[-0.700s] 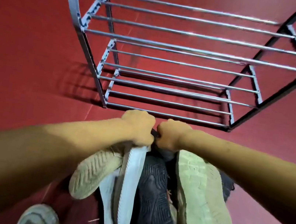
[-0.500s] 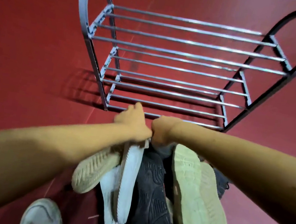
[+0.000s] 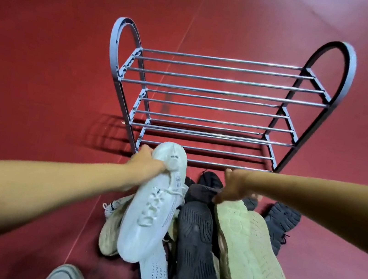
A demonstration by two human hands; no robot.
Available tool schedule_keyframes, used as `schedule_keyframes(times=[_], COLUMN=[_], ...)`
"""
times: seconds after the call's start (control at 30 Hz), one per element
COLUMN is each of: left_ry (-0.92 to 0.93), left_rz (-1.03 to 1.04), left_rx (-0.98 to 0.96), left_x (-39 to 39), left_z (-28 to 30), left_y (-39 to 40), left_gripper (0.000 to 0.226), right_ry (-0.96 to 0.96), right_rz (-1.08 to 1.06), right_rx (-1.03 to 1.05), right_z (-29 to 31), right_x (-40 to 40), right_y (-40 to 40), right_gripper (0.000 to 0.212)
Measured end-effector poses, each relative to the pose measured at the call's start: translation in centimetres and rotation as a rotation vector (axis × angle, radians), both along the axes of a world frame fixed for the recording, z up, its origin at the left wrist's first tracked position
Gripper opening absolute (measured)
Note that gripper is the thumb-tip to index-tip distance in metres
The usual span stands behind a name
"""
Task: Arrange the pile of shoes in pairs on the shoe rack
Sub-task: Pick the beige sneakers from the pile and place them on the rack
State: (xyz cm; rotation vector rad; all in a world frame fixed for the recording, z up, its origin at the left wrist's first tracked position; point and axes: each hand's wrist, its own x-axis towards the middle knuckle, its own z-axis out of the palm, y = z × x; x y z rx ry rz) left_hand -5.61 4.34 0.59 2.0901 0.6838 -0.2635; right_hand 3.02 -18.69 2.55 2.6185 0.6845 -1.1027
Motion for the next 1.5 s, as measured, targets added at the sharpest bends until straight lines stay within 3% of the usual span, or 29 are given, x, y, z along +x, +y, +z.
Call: schedule_keyframes(times=[0.1, 0.17, 0.23, 0.3, 0.37, 0.57, 0.67, 0.73, 0.8, 0.87, 0.93, 1.0, 1.07, 1.17, 1.3, 1.37, 1.43, 1.5], left_ry=[0.006, 0.028, 0.062, 0.036, 0.036, 0.083, 0.099, 0.111, 0.114, 0.112, 0.113, 0.12, 0.123, 0.127, 0.133, 0.132, 0.167, 0.2], left_rz=[-0.034, -0.056, -0.048, -0.011, 0.06, 0.086, 0.059, 0.049, 0.048, 0.04, 0.061, 0.071, 0.078, 0.075, 0.056, 0.025, -0.063, -0.142], left_rx=[-0.06, -0.069, -0.112, -0.132, -0.112, -0.144, -0.198, -0.216, -0.21, -0.205, -0.214, -0.211, -0.2, -0.186, -0.157, -0.038, 0.177, 0.377], left_x=[0.6, 0.7, 0.9, 0.9, 0.7, -2.0, -2.6, -2.8, -2.8, -2.8, -2.9, -3.0, -3.1, -3.1, -2.9, -2.5, -2.0, -1.6], left_z=[0.2, -0.4, -1.8, -3.4, -5.3, -8.0, -7.8, -7.8, -7.7, -7.3, -7.6, -7.6, -7.7, -7.4, -7.6, -8.0, -8.2, -8.1], left_y=[0.8, 0.6, -0.2, -0.8, -1.1, 0.0, 0.6, 0.9, 1.2, 1.0, 1.0, 1.1, 1.2, 1.2, 1.0, 0.9, 0.7, 0.6], left_gripper=[0.049, 0.052, 0.038, 0.022, 0.023, 0.016, 0.017, 0.014, 0.009, 0.011, 0.005, 0.016, 0.014, 0.014, 0.013, 0.021, 0.028, 0.036], right_ry=[0.169, 0.107, 0.047, 0.055, 0.069, 0.149, 0.085, 0.015, -0.137, -0.379, -0.561, -0.686, -0.728, -0.593, -0.359, -0.2, -0.077, -0.131], right_rz=[-0.306, -0.466, -0.538, -0.576, -0.603, -0.661, -0.701, -0.719, -0.711, -0.593, -0.294, 0.111, 0.494, 0.778, 0.657, 0.513, 0.226, -0.166], right_rx=[0.015, 0.108, 0.157, 0.188, 0.201, 0.229, 0.376, 0.603, 0.892, 1.174, 1.336, 1.245, 0.965, 0.544, 0.418, 0.457, 0.584, 0.728], right_z=[-3.5, -6.0, -7.4, -7.4, -7.3, -8.3, -7.0, -4.8, -2.1, 0.5, 1.4, -0.1, -4.0, -10.0, -12.0, -11.0, -9.8, -9.6], right_x=[-2.0, -3.3, -3.5, -3.0, -2.3, -2.2, -2.1, -1.7, -1.2, -1.5, -2.5, -3.6, -4.5, -6.5, -7.5, -6.9, -6.1, -4.9], right_y=[-2.2, -3.2, -4.0, -4.1, -4.2, -3.7, -3.3, -3.3, -3.3, -3.8, -4.5, -5.9, -8.0, -11.6, -13.7, -14.0, -13.8, -13.6], right_gripper=[0.108, 0.125, 0.126, 0.108, 0.096, 0.141, 0.127, 0.123, 0.104, 0.07, 0.054, 0.041, 0.03, 0.029, 0.042, 0.033, 0.014, 0.01])
